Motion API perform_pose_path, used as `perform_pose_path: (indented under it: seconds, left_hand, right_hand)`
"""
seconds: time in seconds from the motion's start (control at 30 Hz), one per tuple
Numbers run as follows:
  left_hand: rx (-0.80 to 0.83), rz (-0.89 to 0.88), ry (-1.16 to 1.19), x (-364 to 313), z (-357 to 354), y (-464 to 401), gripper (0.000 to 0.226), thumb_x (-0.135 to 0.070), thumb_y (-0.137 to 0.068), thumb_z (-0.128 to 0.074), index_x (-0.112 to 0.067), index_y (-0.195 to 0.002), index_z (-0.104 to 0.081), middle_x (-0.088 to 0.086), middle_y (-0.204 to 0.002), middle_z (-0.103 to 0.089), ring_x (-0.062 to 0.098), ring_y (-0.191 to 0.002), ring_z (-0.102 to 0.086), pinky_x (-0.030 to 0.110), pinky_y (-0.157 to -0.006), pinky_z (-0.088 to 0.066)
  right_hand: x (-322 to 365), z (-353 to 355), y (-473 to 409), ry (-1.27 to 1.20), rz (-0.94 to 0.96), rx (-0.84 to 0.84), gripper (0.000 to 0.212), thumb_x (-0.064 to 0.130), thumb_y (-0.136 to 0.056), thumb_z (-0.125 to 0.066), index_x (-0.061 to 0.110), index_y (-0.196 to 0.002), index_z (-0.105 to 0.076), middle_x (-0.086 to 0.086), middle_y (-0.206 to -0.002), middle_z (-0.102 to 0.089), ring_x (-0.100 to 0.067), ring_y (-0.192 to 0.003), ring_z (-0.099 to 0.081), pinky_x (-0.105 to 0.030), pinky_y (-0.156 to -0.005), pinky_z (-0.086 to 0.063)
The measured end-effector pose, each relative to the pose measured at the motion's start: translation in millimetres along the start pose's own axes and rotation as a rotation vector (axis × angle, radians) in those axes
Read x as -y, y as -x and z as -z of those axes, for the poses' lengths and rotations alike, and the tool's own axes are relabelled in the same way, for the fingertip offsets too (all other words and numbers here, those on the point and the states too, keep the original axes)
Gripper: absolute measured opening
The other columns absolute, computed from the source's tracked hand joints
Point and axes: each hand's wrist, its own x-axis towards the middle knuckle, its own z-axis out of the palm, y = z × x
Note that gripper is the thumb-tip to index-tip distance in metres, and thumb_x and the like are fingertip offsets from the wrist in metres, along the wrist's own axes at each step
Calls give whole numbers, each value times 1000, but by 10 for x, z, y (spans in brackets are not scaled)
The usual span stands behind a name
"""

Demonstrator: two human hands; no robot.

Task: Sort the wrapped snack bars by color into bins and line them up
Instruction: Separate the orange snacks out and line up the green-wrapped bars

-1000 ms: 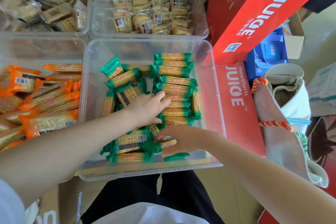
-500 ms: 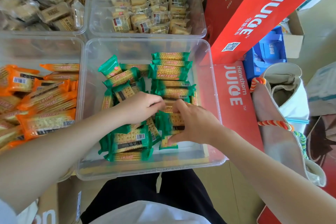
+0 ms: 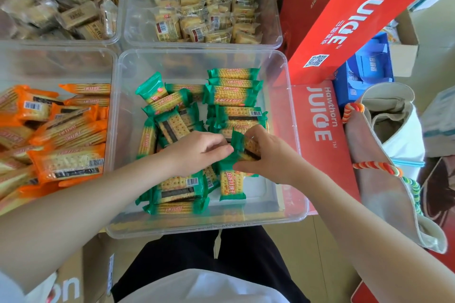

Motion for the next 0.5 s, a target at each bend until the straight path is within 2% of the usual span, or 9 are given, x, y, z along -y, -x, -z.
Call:
perform_pose_path:
  seconds: [0.07,0.13,0.2,0.27,0.3,0.37,0.5]
  left_hand:
    - [-7,-12,57,28,5,23,53,-55,-91,-24,-16,-90,-59,4,-81,-61,17,-71,-57,35,-68,-43]
    - [33,-50,-83,63,-9,30,50,-53,-91,-26,-17,-107,-58,-7,-97,-60,7,-81,-57,27,-73,-44]
    - [44,-191,-417,86,-45,5,35,-40,-93,-46,-19,-119,-55,-9,-109,-54,9,-91,-55,19,-75,-40]
    - [53,-371,-715,88,-103,-39,42,-35,-79,-70,-19,-116,-57,1,-108,-59,17,-89,-59,21,-69,-42]
    - [81,-428,-821,65,-140,-54,48,-36,-70,-77,-19,-112,-58,6,-106,-61,20,-88,-61,25,-66,-45]
    - [134,-523,-953,41,-222,-118,55,-36,-60,-82,-21,-109,-62,10,-109,-62,25,-94,-62,33,-72,-51]
    - [235,-521,-1174,-17,-377,-175,51,-29,-53,-83,-32,-101,-67,7,-125,-59,26,-107,-58,37,-85,-51]
  right_hand:
    - [19,86,41,-62,-12,-50,43,40,-80,-67,15,-104,-42,3,-80,-51,-17,-70,-48,-21,-59,-40]
    - [38,196,71,-258,-65,-139,36,39,-85,-62,9,-102,-53,-6,-89,-62,-21,-77,-57,-33,-72,-49]
    - [62,291,92,-504,-164,-178,34,38,-89,-56,6,-99,-60,-16,-92,-66,-30,-84,-64,-47,-82,-52]
    - [71,353,96,-649,-251,-154,30,38,-89,-53,9,-92,-62,-24,-101,-66,-38,-89,-64,-55,-86,-51]
    - [80,374,103,-673,-266,-130,24,35,-90,-52,13,-91,-61,-24,-105,-65,-37,-90,-64,-56,-88,-50]
    - [75,386,109,-639,-264,-99,14,29,-92,-51,17,-97,-57,-20,-107,-64,-34,-92,-64,-50,-89,-51]
    - [50,405,119,-510,-287,-152,17,28,-92,-47,14,-103,-51,-13,-101,-63,-31,-91,-62,-45,-86,-50]
